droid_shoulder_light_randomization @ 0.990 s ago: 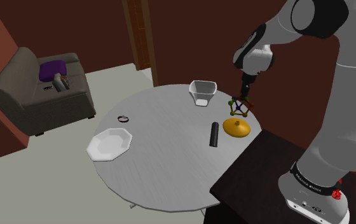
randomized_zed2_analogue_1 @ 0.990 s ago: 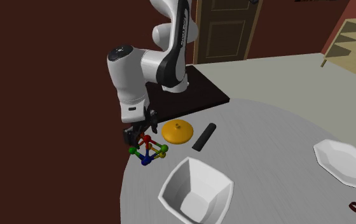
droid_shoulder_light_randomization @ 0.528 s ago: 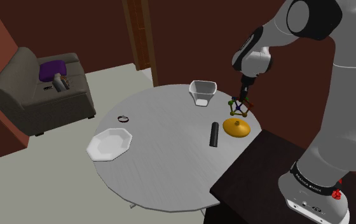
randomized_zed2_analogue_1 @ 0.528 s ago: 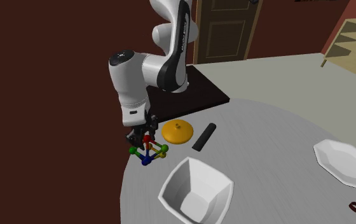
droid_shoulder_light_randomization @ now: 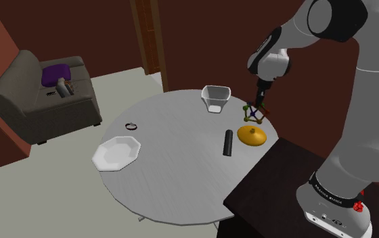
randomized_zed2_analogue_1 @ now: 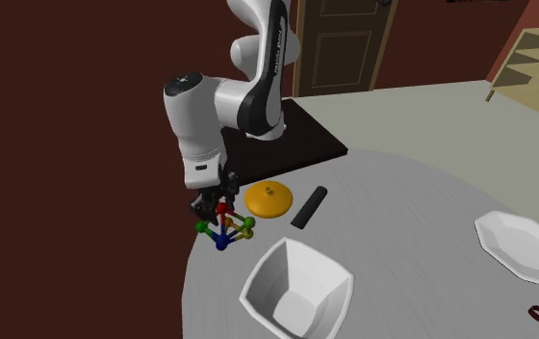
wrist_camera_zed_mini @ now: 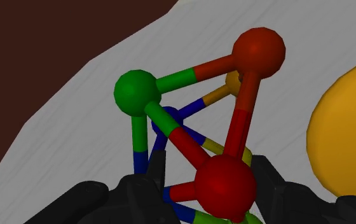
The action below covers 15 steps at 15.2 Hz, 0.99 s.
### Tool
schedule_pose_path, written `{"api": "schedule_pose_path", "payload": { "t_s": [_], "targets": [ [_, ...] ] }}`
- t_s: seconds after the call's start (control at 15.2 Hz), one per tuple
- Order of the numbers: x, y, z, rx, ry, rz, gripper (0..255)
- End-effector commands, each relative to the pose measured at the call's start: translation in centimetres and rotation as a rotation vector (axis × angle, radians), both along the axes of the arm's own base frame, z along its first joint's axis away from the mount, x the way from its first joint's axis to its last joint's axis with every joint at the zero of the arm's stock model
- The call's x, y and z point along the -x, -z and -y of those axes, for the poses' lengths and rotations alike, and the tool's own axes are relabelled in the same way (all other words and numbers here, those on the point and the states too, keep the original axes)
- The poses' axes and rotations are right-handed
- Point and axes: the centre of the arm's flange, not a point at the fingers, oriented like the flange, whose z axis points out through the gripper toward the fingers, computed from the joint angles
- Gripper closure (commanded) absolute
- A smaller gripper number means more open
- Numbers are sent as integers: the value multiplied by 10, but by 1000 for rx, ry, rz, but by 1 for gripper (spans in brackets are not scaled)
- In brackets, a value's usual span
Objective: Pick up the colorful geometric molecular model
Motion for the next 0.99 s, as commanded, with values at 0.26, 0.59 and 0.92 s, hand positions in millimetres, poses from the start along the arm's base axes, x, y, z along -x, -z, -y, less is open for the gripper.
{"api": "schedule_pose_path", "payload": {
  "t_s": [0.26, 0.59, 0.92],
  "targets": [
    [0, -30, 0, 0, 0, 0, 255],
    [0, -57, 0, 0, 0, 0, 255],
    [0, -73, 0, 0, 0, 0, 255]
  ]
}}
